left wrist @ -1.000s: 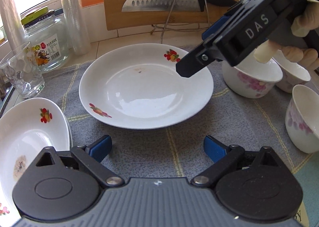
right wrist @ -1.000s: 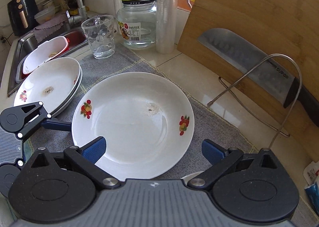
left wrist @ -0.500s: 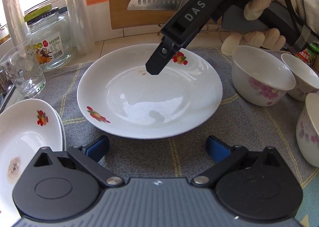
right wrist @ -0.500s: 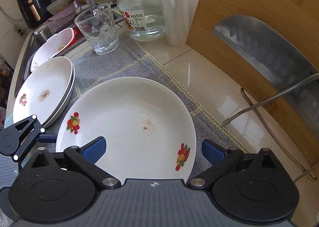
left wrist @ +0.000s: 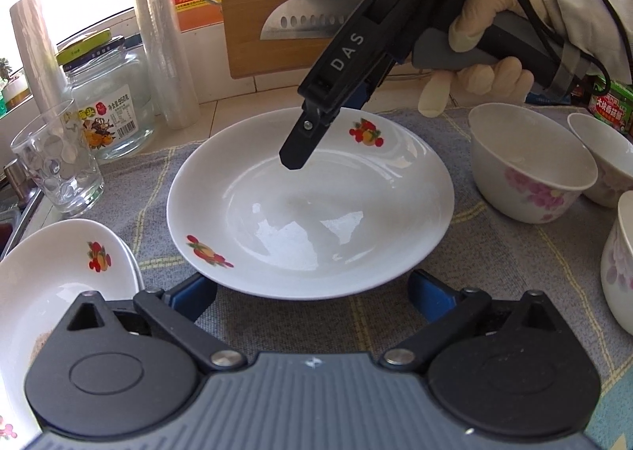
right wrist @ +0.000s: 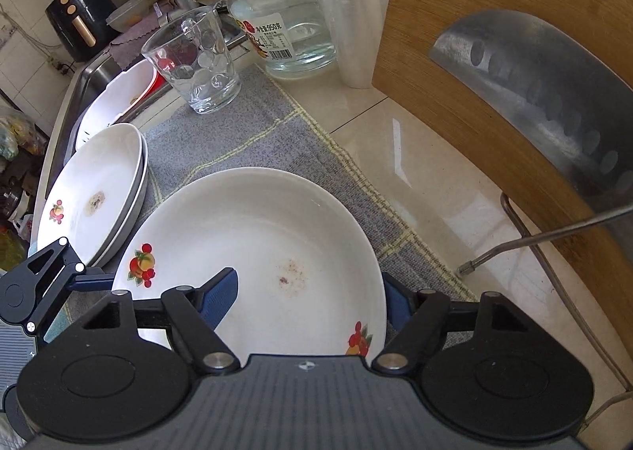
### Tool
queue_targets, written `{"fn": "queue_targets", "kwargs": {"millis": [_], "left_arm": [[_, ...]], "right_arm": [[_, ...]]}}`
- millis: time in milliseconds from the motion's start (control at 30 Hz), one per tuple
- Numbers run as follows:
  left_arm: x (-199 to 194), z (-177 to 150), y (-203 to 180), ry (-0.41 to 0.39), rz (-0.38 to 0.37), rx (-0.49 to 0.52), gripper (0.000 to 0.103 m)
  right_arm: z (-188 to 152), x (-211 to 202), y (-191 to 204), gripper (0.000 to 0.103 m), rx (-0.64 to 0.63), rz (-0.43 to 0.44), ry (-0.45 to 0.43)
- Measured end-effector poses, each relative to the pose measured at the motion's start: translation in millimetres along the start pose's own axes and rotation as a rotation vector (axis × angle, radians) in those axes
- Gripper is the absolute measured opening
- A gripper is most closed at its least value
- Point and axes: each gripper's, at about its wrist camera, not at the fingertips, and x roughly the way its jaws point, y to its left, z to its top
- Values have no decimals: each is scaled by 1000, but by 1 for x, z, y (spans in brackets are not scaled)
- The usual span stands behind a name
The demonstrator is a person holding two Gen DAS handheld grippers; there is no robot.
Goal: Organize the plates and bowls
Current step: 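Lift the plate with the right gripper and carry it over the plate stack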
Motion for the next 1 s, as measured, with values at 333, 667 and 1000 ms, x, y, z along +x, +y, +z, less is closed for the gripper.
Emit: {"fn": "queue_targets", "kwargs": {"millis": [333, 667, 1000], "left_arm": [[0, 2, 4, -2, -5, -19, 100], [-8, 5, 6, -9, -24, -15, 100], [-30, 8, 11, -25, -27, -25, 100]], "right_arm": [[-1, -3, -5, 80, 44, 27, -2], [-1, -7, 0, 80, 57, 16, -2], [2, -19, 16, 80, 41, 11, -15]]}}
